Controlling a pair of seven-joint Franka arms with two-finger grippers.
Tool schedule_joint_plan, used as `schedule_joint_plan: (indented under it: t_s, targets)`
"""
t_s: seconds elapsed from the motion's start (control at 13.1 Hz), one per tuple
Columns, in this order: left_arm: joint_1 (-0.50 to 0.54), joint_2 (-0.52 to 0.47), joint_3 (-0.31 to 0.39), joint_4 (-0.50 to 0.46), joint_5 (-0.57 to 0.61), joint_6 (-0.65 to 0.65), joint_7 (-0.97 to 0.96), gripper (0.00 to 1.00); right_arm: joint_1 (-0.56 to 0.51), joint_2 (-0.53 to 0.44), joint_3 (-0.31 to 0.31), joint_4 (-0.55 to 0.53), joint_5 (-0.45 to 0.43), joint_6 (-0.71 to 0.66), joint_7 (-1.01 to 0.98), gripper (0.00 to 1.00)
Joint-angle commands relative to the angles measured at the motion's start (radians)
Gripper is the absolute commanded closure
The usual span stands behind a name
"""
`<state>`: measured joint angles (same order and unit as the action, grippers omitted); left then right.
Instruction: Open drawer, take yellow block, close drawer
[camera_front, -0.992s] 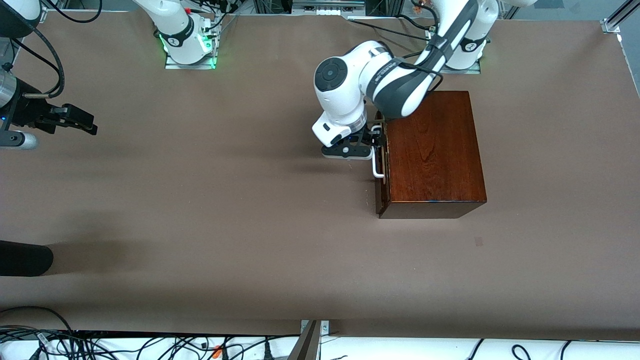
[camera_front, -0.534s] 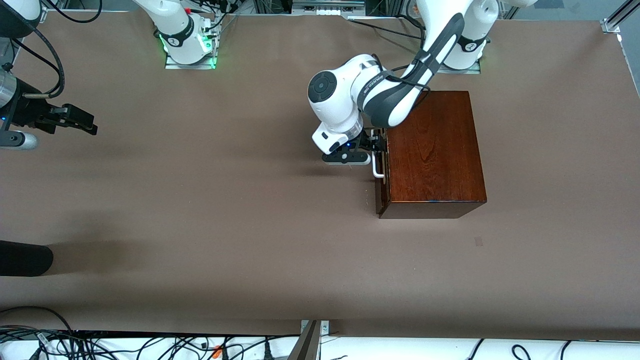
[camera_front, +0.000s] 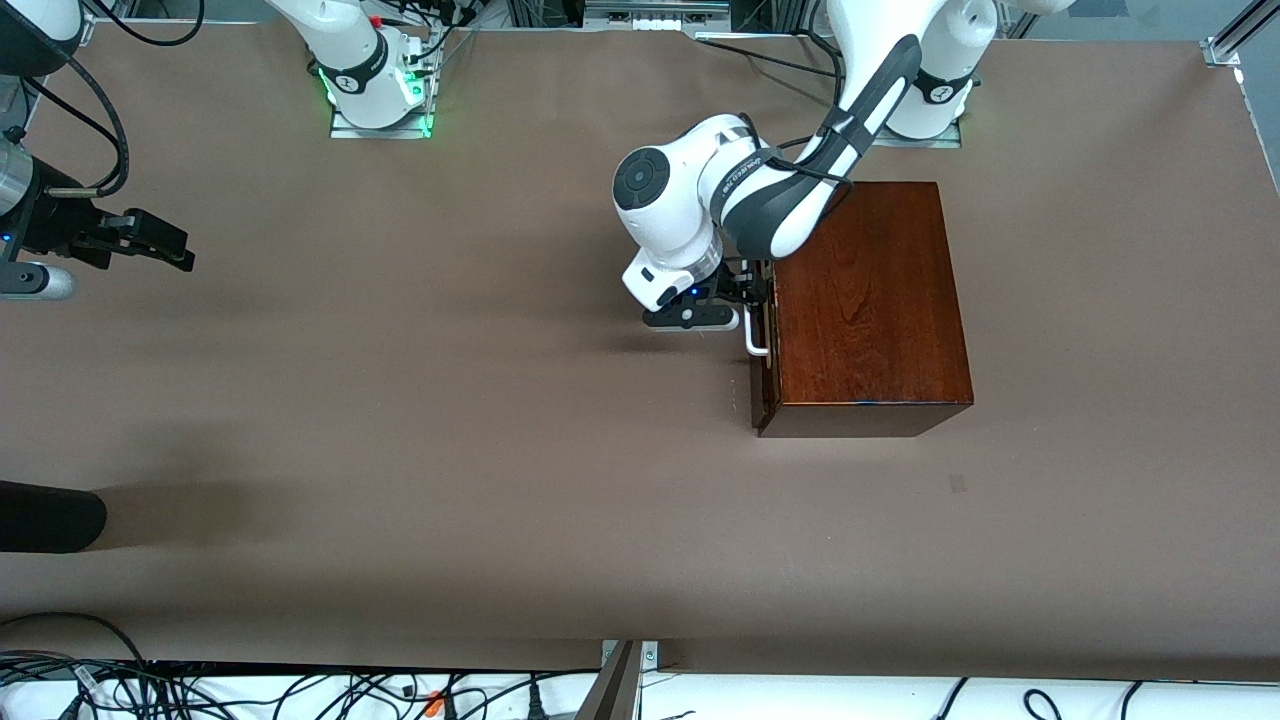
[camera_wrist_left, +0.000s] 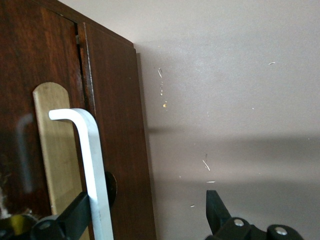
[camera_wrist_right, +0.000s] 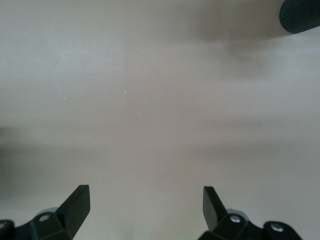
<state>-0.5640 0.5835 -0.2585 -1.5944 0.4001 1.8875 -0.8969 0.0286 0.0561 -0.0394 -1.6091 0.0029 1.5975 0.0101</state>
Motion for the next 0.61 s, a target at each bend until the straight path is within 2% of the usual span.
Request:
schedule_joint_plan:
  t_s: [0.0, 0.38, 0.53]
  targets:
    - [-0.016, 0.033, 0.008, 0.024, 0.028, 0.05, -0.027, 0.0, -0.009, -0.001, 0.012, 0.005, -0.009, -0.001, 0.004, 0.0]
    - [-0.017, 0.03, 0.005, 0.034, 0.006, 0.082, -0.033, 0.0, -0.009, -0.001, 0.012, 0.005, -0.009, -0.001, 0.004, 0.0]
    - [-0.016, 0.03, 0.005, 0.034, -0.038, 0.123, -0.045, 0.0, -0.009, -0.001, 0.012, 0.005, -0.009, -0.001, 0.004, 0.0]
